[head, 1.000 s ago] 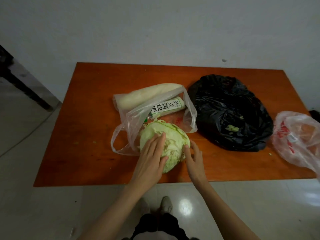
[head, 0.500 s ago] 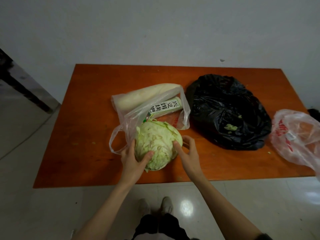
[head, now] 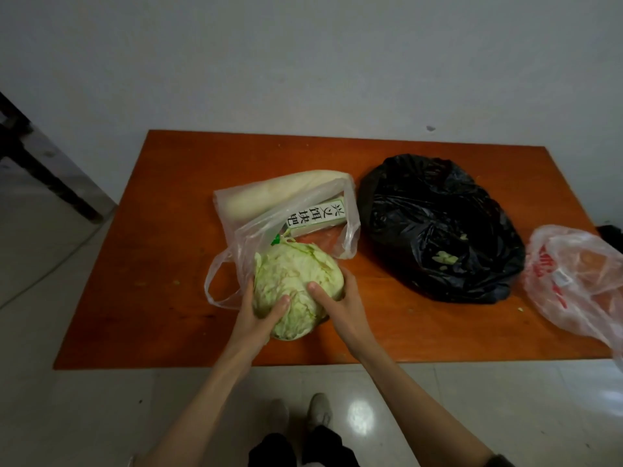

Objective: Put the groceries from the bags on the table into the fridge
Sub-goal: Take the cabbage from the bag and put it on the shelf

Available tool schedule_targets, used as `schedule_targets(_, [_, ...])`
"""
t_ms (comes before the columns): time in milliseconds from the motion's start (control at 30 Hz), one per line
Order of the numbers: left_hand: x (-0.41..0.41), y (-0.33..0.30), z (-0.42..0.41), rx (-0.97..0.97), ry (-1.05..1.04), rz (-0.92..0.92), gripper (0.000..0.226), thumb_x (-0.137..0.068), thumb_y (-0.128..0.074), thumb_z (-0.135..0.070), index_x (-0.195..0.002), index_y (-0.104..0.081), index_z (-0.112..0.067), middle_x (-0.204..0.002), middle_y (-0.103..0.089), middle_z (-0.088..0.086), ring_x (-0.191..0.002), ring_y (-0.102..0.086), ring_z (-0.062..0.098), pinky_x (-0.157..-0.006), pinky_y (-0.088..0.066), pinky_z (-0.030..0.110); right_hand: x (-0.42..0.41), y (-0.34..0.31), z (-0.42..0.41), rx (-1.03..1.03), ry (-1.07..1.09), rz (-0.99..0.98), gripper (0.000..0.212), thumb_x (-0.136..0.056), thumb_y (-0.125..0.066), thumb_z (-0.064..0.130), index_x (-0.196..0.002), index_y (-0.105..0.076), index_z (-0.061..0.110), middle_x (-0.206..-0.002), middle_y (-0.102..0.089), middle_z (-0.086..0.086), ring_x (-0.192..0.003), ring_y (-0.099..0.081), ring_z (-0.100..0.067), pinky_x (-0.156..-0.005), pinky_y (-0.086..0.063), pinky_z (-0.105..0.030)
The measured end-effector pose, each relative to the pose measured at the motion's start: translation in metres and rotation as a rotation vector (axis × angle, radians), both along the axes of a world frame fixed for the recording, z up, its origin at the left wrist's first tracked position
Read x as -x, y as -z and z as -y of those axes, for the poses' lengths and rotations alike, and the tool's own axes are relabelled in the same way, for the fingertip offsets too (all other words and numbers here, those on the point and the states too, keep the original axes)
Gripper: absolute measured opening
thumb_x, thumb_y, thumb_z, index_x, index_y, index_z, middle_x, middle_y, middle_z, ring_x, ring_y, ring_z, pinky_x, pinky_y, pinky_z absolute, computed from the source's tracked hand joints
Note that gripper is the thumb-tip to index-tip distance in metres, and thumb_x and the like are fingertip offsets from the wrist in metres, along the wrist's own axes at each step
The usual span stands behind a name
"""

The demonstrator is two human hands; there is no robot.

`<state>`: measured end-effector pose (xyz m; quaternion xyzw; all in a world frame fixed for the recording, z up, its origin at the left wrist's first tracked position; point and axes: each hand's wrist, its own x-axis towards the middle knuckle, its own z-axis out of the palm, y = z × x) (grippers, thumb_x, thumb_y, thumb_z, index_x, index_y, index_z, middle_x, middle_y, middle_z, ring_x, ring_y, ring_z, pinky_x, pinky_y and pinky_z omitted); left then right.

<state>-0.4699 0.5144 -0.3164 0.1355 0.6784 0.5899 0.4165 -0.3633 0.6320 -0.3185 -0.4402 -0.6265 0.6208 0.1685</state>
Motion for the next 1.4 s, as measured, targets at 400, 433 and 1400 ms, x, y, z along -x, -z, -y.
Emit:
schedule_targets(400, [0.014, -0.041, -0.001, -0.063, 0.26, -0.298, 0.101, -0.053, -0.072, -0.074, -0.138, -0.022, -0.054, -0.147, -0.034, -0.01, -0.133, -0.037, 0.015, -0.101, -0.042, 0.049, -0.029, -0.06, 0.039, -0.132, 0.316, -0.188, 0.092, -0.059, -0.07, 0.062, -0.136, -0.036, 0.028, -0.132, -0.048, 0.007, -0.119, -0.05, -0.01, -0.093, -0.051, -0.041])
schedule_targets(433, [0.011, -0.05, -0.002, -0.078, 0.289, -0.319, 0.101, -0.053, -0.071, -0.075, -0.138, -0.021, -0.055, -0.147, -0.035, -0.01, -0.133, -0.038, 0.015, -0.101, -0.043, 0.049, -0.035, -0.071, 0.042, -0.156, 0.339, -0.201, 0.093, -0.059, -0.07, 0.062, -0.137, -0.035, 0.027, -0.132, -0.047, 0.007, -0.119, -0.05, -0.009, -0.093, -0.051, -0.04])
schedule_targets(1400, [-0.599, -0.281, 0.021, -0.931, 1.278, -0.232, 0.103, -0.062, -0.077, -0.052, -0.145, -0.017, -0.042, -0.142, -0.037, -0.012, -0.125, -0.042, 0.007, -0.093, -0.048, 0.024, -0.63, -0.275, 0.244, -0.967, 1.31, -0.029, 0.108, -0.052, -0.079, 0.055, -0.143, -0.025, 0.031, -0.14, -0.04, 0.005, -0.126, -0.045, -0.009, -0.099, -0.048, -0.039])
